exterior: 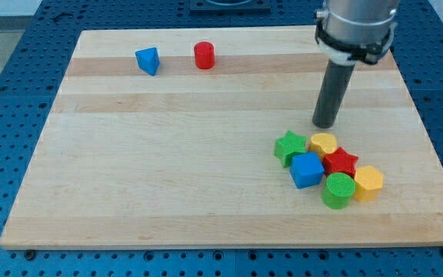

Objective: Move your arm towards the red circle

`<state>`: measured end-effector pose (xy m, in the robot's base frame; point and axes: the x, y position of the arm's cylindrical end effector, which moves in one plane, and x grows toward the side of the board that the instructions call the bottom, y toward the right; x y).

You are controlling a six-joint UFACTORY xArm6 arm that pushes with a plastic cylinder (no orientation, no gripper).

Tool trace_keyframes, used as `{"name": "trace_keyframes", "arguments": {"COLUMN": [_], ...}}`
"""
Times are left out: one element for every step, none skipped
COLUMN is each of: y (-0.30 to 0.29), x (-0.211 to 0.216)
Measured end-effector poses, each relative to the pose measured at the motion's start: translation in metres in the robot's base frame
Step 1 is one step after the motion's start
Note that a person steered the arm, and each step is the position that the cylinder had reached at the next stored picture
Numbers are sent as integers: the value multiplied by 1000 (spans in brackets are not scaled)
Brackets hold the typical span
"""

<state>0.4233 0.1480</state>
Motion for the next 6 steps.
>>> {"name": "trace_keyframes", "arguments": {"y": [3, 2, -6, -54, -114, -130], "x": [-41, -73, -101, -127, -159, -182]}}
